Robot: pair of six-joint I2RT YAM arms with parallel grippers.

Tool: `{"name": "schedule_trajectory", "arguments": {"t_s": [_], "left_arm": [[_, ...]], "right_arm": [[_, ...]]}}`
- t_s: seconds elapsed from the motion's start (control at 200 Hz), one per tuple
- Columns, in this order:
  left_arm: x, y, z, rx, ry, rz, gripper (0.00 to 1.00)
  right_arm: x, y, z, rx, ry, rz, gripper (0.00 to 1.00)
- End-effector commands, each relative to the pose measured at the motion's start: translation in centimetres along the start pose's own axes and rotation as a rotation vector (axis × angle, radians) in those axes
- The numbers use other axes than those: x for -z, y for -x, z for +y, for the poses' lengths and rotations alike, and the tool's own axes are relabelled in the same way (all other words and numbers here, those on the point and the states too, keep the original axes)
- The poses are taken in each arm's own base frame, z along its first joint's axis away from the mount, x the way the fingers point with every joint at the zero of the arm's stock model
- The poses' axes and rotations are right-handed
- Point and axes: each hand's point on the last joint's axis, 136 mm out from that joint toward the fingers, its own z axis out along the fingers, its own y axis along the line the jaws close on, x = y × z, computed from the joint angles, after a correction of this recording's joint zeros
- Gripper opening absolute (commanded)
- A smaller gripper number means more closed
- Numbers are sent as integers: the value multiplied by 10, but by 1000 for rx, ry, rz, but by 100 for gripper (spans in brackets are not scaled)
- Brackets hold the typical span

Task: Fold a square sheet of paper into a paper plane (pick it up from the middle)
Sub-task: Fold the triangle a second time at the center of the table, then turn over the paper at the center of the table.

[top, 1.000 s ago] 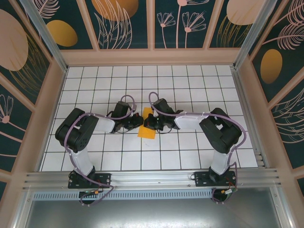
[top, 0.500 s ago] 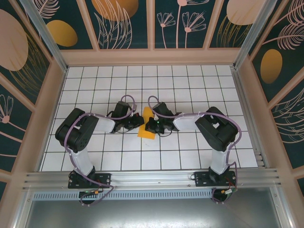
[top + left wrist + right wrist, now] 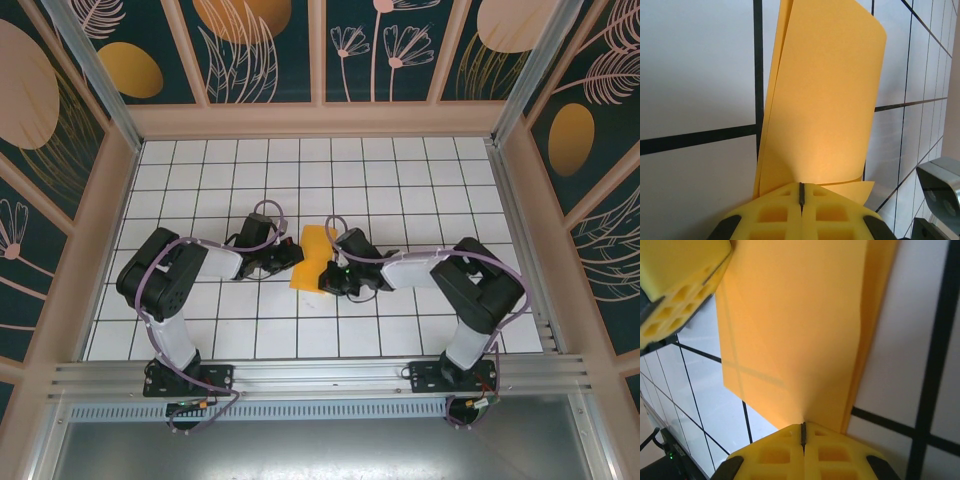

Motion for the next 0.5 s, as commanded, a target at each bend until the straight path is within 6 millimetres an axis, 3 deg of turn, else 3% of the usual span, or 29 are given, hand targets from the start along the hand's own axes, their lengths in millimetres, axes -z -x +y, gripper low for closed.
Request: {"name": "schedule_trajectory", "arguments": {"t_s": [0.0, 0.125, 0.28, 0.495], "left_arm": [[-6, -13, 51, 53, 179, 9, 1], [-5, -13, 48, 46, 173, 9, 1], [-3, -13, 37, 35, 132, 17, 3], [1, -9, 16, 25, 60, 17, 5]], "right_arm": [[6, -29, -31, -60, -88, 69, 1], [14, -21, -27, -43, -99, 29, 1], [31, 6, -9, -35, -61, -105, 5], [46, 50, 14, -108, 83, -240, 37]]}}
